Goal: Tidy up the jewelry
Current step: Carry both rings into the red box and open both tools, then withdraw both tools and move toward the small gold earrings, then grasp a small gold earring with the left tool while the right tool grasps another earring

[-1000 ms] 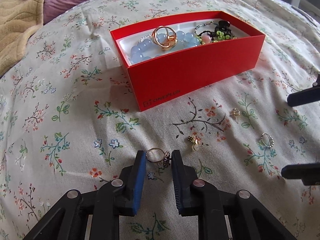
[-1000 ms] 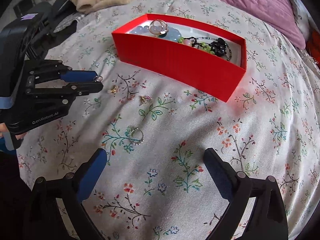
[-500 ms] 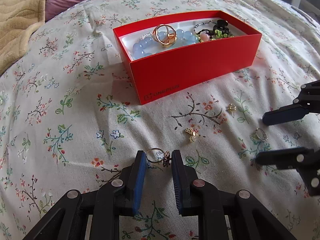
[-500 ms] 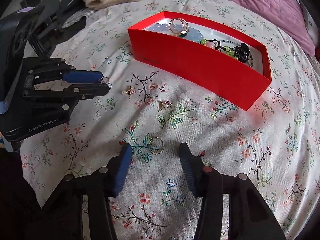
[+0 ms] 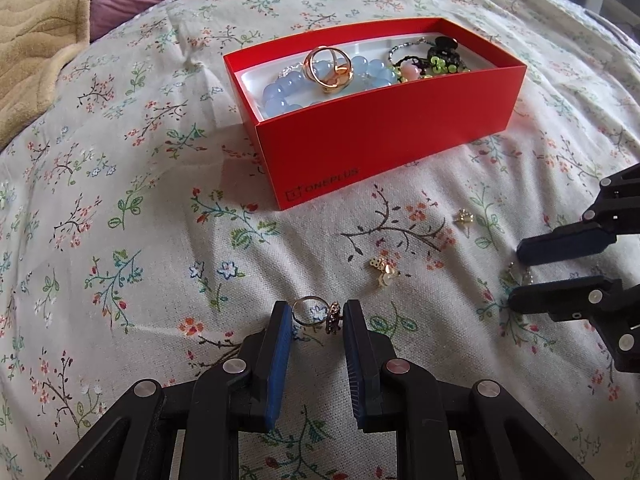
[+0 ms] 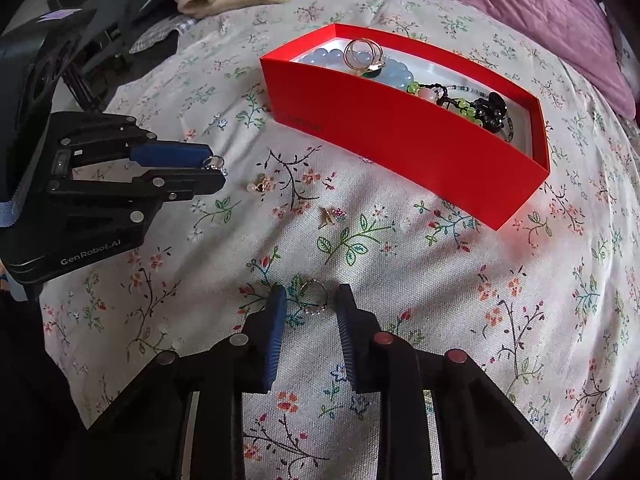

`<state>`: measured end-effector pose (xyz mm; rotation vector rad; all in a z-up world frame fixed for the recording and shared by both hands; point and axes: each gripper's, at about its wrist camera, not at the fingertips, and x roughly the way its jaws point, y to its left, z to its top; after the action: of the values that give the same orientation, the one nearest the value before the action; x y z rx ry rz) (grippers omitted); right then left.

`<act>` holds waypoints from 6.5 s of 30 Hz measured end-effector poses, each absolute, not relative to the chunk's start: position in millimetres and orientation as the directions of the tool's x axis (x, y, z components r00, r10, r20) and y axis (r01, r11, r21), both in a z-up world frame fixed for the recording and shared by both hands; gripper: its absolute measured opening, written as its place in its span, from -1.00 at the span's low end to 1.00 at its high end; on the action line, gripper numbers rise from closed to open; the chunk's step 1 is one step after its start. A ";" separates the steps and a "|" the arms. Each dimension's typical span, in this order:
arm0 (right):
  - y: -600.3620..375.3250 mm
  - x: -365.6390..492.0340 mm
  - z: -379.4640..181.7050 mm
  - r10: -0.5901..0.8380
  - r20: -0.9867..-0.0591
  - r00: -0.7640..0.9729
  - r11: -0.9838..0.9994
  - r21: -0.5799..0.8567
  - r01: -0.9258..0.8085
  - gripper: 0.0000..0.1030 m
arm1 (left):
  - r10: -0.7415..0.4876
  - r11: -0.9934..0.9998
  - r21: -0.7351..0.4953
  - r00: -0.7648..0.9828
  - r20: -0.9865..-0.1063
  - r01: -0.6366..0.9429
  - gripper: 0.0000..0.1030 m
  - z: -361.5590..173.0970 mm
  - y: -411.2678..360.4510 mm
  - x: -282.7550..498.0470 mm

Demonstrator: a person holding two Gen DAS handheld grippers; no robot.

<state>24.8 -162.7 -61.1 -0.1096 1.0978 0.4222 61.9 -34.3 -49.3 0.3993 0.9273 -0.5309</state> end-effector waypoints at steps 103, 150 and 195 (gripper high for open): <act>-262.8 62.1 25.6 0.203 -0.841 0.501 0.970 0.243 0.015 0.75 | -0.267 0.932 -0.070 0.541 -0.798 0.356 0.89 19.4 -51.8 78.3; -200.4 24.5 -73.4 0.054 -0.920 0.388 0.976 -0.035 -0.217 1.00 | -0.291 0.825 0.043 0.488 -0.823 0.564 0.63 -59.9 -28.4 50.2; -157.8 59.7 -57.1 0.168 -0.899 0.405 0.960 0.055 -0.276 0.12 | -0.249 0.865 0.004 0.436 -0.865 0.501 -0.87 -48.2 -40.7 67.5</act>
<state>59.7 -157.8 -57.1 -0.1084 1.1197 0.2806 67.5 -40.7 -48.2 0.2771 1.0192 -0.4737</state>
